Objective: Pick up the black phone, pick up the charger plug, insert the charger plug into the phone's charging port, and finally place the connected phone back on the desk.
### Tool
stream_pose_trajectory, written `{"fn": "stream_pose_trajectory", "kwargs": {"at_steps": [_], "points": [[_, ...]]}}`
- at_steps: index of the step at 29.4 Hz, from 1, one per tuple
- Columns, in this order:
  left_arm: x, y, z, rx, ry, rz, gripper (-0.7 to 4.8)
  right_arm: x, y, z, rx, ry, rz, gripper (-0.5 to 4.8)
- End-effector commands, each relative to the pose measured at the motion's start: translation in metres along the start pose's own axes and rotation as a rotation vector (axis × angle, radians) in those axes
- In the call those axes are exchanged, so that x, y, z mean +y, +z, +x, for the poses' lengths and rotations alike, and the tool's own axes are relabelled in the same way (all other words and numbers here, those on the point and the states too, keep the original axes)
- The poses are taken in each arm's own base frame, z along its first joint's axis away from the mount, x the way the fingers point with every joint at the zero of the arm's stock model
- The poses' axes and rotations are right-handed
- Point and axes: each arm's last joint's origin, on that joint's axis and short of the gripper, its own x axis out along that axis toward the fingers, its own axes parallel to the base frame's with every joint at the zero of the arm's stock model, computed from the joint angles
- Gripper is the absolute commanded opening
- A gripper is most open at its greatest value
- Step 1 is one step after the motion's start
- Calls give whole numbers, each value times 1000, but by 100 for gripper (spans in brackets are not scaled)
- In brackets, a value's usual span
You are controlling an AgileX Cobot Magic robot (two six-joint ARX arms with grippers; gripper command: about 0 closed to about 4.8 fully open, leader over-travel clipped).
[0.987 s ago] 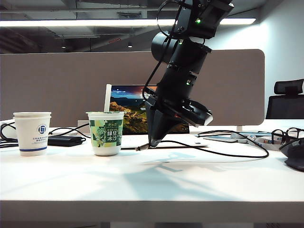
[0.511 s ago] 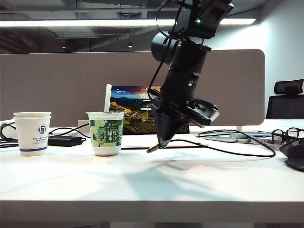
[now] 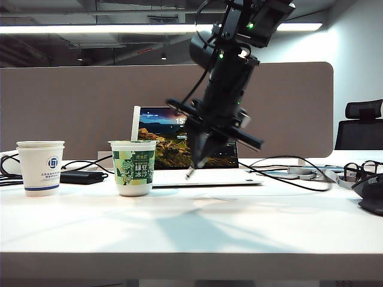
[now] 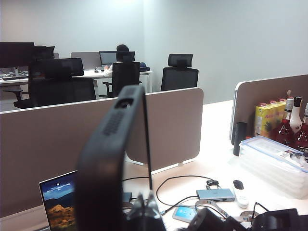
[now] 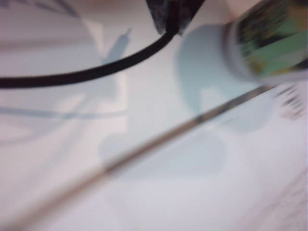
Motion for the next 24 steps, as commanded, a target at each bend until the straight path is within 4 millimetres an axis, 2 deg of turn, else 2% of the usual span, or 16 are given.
{"fn": "stream_pose_trajectory", "kwargs": {"at_steps": [1, 8, 13, 20, 24], "points": [[0, 7, -3, -48, -5, -3, -6, 17, 8, -20, -58, 162, -218, -7], [0, 7, -2, -42, -5, -3, -6, 29, 18, -62, -134, 297, -442, -7], [0, 5, -2, -31, -6, -3, -6, 32, 25, -95, -123, 427, -517, -7], [0, 5, -2, -24, -5, -3, -6, 28, 38, -132, -57, 650, -608, -7], [-1, 4, -2, -20, -26, -3, -6, 25, 43, -152, -101, 700, -691, -7]]}}
